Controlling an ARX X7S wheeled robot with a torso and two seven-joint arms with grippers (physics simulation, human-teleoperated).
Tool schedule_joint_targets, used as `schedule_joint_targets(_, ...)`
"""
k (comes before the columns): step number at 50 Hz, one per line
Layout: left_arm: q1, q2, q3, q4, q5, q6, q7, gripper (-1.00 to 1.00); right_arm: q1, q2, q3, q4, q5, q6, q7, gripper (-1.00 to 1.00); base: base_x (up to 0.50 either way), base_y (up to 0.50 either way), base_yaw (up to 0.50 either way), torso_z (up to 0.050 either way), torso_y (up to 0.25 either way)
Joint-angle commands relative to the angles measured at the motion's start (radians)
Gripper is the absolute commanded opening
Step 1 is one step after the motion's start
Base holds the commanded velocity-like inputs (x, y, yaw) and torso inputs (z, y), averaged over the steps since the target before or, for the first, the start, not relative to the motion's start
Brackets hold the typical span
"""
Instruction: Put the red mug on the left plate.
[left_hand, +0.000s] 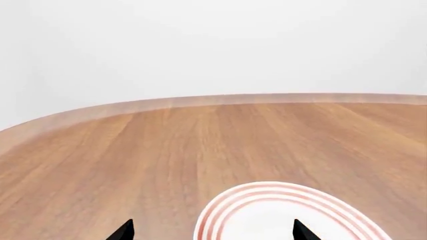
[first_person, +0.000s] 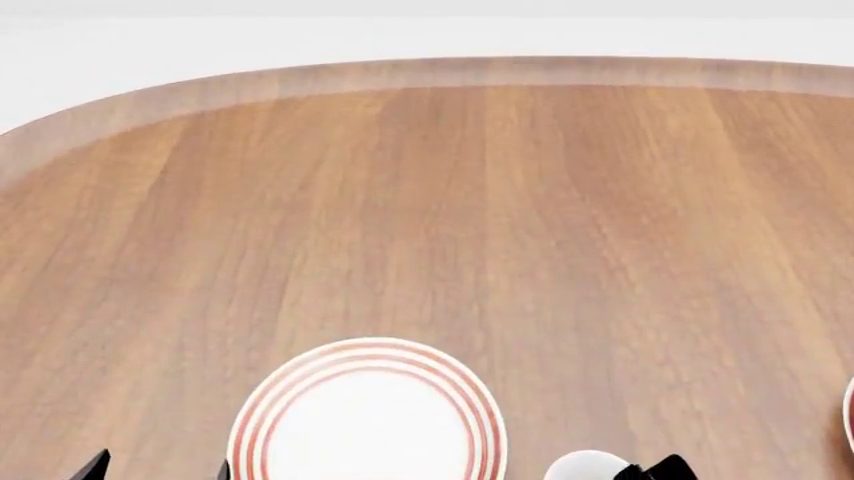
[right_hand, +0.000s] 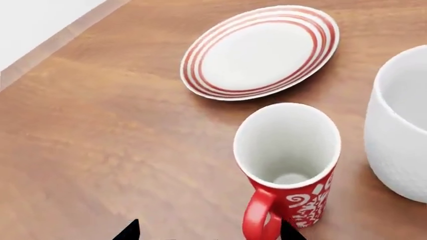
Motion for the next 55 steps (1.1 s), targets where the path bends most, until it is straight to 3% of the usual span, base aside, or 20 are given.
schedule_joint_targets(1, 0.002, -0.006, 0.009, 0.004, -0.001, 0.003, -0.007, 1.00, 0.087, -0.005, 0.036, 0.125, 0.069, -0.023, 0.040, 1.00, 0.00, 0.00, 0.00, 0.000, 0.000)
schedule_joint_targets(55, -0.004, -0.036, 0.021, 0.012, -0.032, 0.006, -0.036, 1.00, 0.178, 0.029, 0.031, 0.372, 0.139, -0.152, 0.094, 1.00, 0.00, 0.00, 0.00, 0.000, 0.000)
